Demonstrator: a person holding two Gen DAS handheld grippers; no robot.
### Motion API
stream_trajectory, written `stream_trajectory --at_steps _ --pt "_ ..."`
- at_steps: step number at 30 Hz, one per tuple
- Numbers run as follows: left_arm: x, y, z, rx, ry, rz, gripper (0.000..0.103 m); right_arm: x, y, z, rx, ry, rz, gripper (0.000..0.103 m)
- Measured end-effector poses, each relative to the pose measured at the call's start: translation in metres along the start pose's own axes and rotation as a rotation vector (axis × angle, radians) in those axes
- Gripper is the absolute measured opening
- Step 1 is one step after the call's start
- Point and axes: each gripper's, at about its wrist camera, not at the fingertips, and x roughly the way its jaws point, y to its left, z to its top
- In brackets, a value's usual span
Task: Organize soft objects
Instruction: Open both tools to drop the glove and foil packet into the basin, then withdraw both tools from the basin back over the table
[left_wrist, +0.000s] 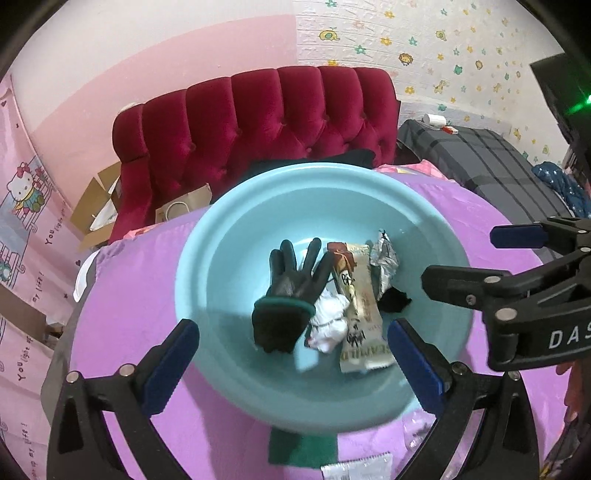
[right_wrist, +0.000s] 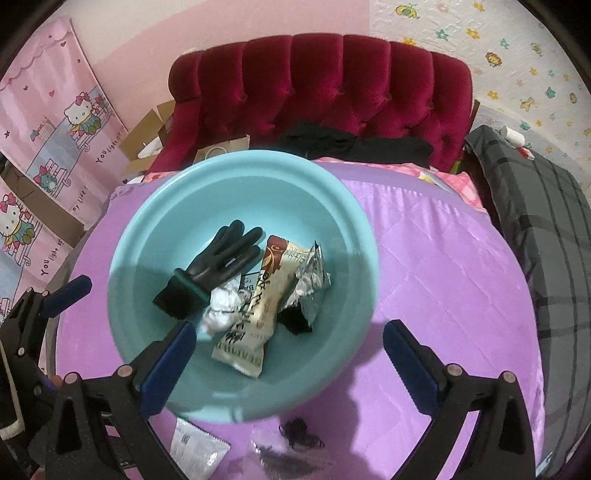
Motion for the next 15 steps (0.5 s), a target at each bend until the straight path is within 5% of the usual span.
stream_trajectory --at_steps 15 --pt "-0.069 -0.008 -0.046 0.003 -0.045 0.006 0.103 -0.068 0.015 -0.057 -0.002 -0.027 -0.019 0.103"
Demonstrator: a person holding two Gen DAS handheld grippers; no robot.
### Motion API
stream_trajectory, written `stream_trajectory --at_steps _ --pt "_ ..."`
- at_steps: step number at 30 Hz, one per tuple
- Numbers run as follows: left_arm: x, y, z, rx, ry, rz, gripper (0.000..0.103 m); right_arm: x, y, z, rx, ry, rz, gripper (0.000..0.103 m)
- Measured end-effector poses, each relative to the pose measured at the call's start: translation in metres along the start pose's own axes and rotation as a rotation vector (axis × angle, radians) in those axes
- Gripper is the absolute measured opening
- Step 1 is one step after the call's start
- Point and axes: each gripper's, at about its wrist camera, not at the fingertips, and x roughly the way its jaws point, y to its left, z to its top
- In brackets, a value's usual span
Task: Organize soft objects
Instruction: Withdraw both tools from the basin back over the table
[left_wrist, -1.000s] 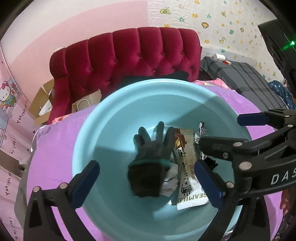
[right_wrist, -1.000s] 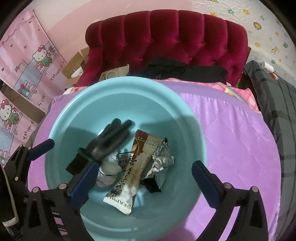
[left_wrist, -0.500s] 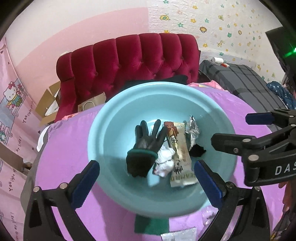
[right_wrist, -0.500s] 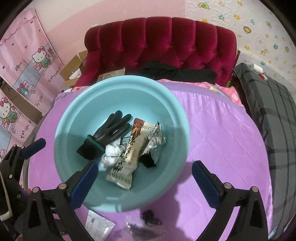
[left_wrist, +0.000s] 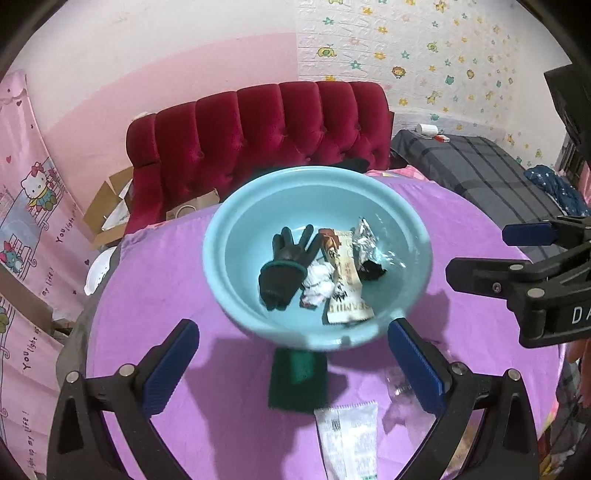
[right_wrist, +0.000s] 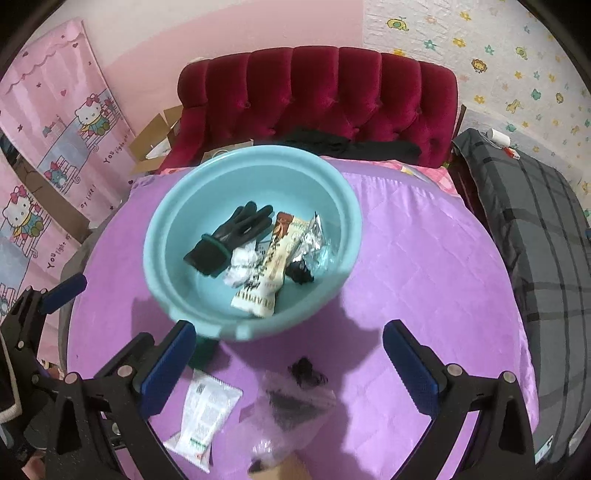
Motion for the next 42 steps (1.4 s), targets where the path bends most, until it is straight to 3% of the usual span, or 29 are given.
stream_trajectory --at_steps 24,42 --pt "-0.066 -0.018 -0.095 -0.001 -0.045 -0.002 0.103 -0.050 0.005 -0.116 -0.001 -0.041 -0.040 0.103" --pt "-0.053 -0.033 -0.171 -0.022 0.006 -0.030 0.103 -0.020 0.005 -0.188 0.013 0.007 -0.021 0.103"
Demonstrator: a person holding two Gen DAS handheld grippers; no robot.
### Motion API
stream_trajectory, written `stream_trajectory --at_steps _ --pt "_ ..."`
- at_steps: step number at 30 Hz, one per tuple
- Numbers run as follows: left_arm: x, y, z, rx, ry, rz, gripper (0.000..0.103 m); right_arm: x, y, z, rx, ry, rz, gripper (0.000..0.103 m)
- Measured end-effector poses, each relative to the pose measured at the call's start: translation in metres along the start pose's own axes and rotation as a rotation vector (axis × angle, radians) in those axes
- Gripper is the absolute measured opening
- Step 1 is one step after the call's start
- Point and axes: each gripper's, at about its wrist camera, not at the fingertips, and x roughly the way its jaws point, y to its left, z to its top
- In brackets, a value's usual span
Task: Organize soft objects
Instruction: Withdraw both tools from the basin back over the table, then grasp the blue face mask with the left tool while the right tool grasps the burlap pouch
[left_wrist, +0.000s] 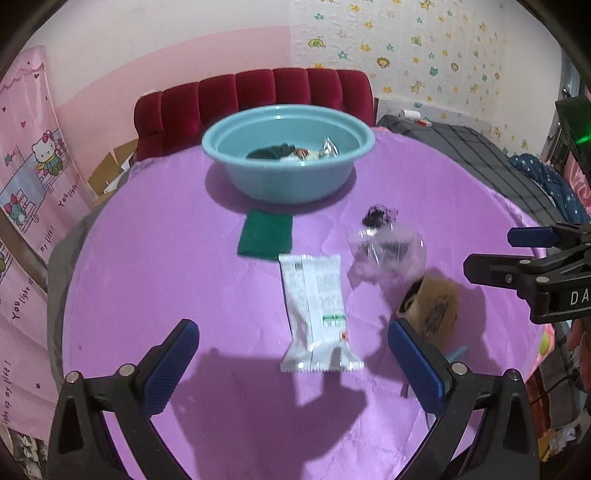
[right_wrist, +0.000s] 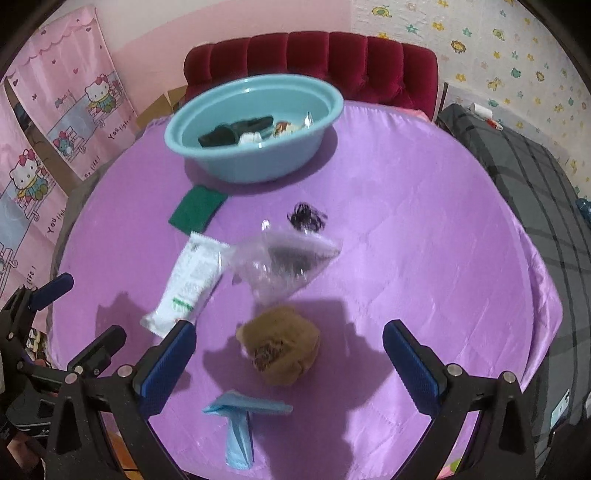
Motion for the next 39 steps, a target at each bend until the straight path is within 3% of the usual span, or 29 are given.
stream_trajectory --at_steps 21,39 --pt "0.011 -0.017 -0.044 0.003 0.029 -0.047 0.103 0.039 -0.013 -0.040 0.032 0.061 0.017 0.103" --pt "0.018 -0.077 -0.054 0.116 0.088 -0.228 0.103 0.027 -0.039 -0.048 0.096 0.054 -0.033 0.103"
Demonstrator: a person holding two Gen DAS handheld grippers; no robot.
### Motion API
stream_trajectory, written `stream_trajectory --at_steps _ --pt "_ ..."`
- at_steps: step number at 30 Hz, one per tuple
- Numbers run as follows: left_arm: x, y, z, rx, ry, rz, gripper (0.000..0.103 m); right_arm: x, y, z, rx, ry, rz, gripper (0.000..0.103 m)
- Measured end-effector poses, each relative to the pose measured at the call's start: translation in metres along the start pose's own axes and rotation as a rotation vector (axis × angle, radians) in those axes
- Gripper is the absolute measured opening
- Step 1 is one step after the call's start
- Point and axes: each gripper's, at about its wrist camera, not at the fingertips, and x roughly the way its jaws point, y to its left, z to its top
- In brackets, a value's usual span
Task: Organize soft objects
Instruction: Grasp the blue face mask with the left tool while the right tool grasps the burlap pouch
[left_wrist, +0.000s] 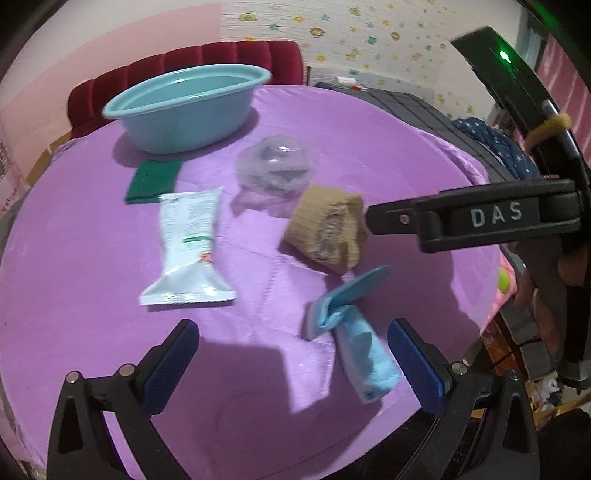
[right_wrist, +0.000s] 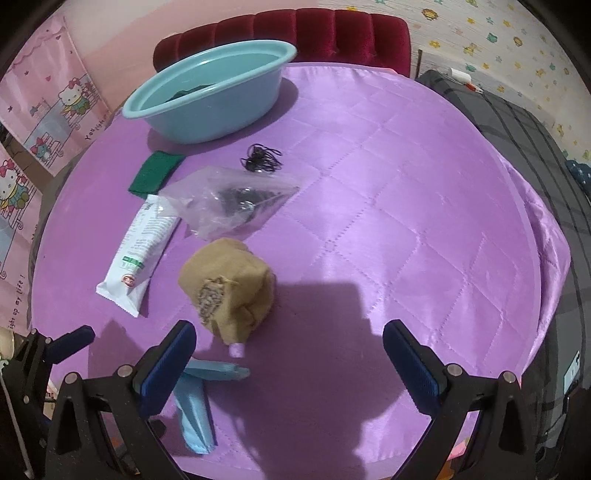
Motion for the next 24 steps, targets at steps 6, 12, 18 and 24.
stream_trajectory --at_steps 6,12,18,24 --pt "0.013 -0.014 0.001 0.025 0.022 -0.043 0.091 0.001 -0.007 -0.001 0.013 -0.003 -0.008 0.103" --pt "0.029 -0.017 0.000 0.029 0.069 -0.155 0.013 0.006 -0.007 0.000 0.012 0.002 -0.010 0.103" --pt "0.014 -0.012 0.002 0.044 0.056 -0.117 0.012 0.011 -0.001 0.007 0.010 0.006 0.015 0.103" --pt "0.002 0.004 0.004 0.011 0.050 -0.056 0.012 0.022 0.016 0.016 -0.016 0.023 0.057 0.103"
